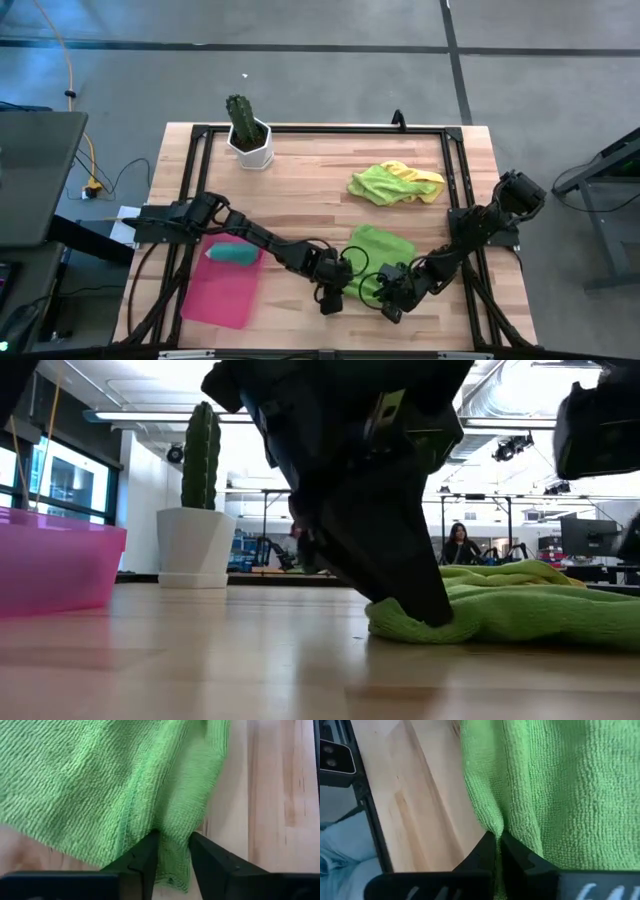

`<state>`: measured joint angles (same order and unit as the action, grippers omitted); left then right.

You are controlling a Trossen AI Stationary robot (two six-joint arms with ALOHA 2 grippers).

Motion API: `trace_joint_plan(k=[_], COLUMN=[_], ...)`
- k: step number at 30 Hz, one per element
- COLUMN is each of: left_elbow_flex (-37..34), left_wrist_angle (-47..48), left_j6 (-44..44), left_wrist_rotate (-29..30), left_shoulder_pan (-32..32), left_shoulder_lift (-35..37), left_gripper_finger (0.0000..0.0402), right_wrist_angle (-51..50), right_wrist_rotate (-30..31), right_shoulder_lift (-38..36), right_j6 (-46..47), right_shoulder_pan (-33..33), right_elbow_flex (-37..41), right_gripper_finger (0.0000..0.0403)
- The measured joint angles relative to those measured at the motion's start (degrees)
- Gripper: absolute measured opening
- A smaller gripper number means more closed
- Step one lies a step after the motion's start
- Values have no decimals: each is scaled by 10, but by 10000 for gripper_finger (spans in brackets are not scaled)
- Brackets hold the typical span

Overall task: Roll microfiber towels into tight, uniform cylinder then place into a basket
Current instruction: Roll the dark green towel

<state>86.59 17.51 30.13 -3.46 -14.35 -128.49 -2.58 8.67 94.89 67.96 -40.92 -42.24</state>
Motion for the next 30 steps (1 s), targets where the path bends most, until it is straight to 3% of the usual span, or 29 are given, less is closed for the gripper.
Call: trace_joint_plan(k=[9, 14, 19, 25, 30], left_elbow_flex=[0, -2, -3, -3, -3], left_wrist_angle=[5, -13, -48, -52, -68], left_j6=[137, 203, 209, 207, 207], left_wrist_rotate=[3, 64, 77, -5, -110], left_shoulder_pan=[-34, -54, -58, -44, -19], left_shoulder_lift=[0, 0, -3, -3, -4], left_gripper_finger=[50, 56, 76, 108, 100], right_wrist_angle=[-36, -40, -42, -45, -42], right_wrist_rotate=[-9, -37, -82, -177, -240], right_shoulder_lift=[-1, -1, -1, -1, -1], right_j6=[-146, -234, -282, -200, -137], right_shoulder_pan=[60, 99, 119, 124, 125], right_elbow_flex=[-1, -1, -1, -1, -1], right_gripper_finger=[0, 0, 2, 18, 12])
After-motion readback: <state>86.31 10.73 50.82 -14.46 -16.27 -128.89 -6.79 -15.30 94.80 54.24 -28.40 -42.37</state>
